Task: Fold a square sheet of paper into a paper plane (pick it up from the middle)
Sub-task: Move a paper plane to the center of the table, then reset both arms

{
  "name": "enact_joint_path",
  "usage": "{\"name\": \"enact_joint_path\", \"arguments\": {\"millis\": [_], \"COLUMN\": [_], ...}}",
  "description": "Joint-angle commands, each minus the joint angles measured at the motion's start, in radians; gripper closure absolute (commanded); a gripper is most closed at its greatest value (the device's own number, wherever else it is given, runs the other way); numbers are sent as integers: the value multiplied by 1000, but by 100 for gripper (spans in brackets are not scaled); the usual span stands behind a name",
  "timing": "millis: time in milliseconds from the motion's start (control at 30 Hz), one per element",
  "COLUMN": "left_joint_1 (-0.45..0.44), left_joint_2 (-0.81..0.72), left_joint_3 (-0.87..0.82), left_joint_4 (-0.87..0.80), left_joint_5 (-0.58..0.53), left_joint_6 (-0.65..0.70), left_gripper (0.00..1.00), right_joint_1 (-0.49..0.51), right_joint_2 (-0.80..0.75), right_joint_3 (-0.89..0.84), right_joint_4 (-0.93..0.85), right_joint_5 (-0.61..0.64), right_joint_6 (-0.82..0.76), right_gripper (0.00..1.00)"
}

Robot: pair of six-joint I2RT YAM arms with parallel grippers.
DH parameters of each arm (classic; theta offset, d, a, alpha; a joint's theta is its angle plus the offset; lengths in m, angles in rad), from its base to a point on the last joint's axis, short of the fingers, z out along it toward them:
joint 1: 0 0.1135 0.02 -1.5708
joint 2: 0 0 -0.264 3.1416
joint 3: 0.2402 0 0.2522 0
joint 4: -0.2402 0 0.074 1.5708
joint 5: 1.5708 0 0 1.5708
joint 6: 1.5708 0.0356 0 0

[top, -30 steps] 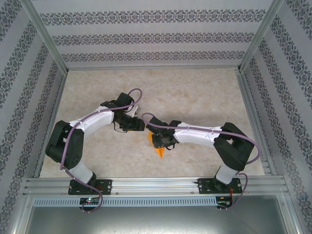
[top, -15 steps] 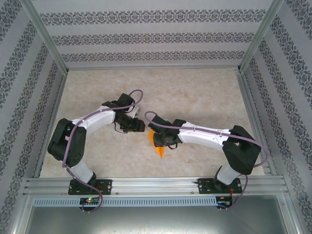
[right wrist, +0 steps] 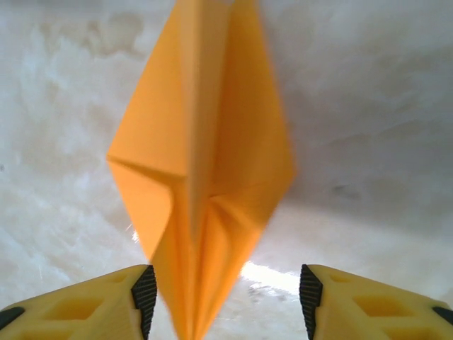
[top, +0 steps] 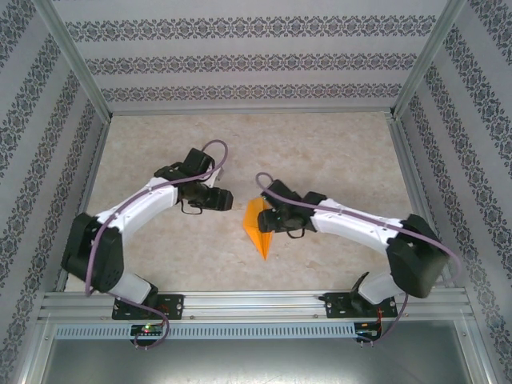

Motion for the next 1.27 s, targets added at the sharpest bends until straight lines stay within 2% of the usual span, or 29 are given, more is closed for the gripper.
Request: {"name": "enact_joint_path", "arguments": {"millis": [0, 133, 200, 300, 367, 467, 500, 567, 733, 967, 1233], "left_joint_1": [45, 96, 110, 150, 194, 267, 291, 324, 364, 386, 405], "left_joint_2": [-91, -136, -139, -135, -142, -139, -128, -106, -3, 85, 95], "left_joint_3": [-40, -122, -159, -231, -279, -351, -366, -393, -433, -404, -399], "left_joint_4": [39, 169, 236, 349, 420, 549, 589, 675, 892, 958, 972], "left_joint_5": [-244, -404, -491, -624, -638, -579, -563, -528, -460, -399, -335], "left_joint_6": [48, 47, 55, 82, 91, 113, 121, 149, 218, 237, 238], "left_gripper": [14, 4, 0, 0, 0, 0, 0, 0, 0, 0, 0], "right_joint_1": [-86, -219, -292, -385, -435, -528, -557, -625, -733, -816, -824], "right_joint_2": [-72, -164, -195, -227, -248, -275, -278, -271, -196, -51, -6], "right_joint_3": [-46, -118, -158, -192, -220, -287, -306, -323, -381, -420, -403], "right_joint_4": [39, 136, 194, 256, 308, 455, 505, 571, 792, 1040, 1065], "right_joint_5": [-24, -25, -43, -16, 40, 68, 93, 78, 87, 4, -15], "right_joint_6": [-154, -279, -324, -392, -442, -500, -506, -515, -556, -529, -547], "right_gripper": [37, 26, 24, 23, 20, 16, 11, 7, 5, 2, 2]}}
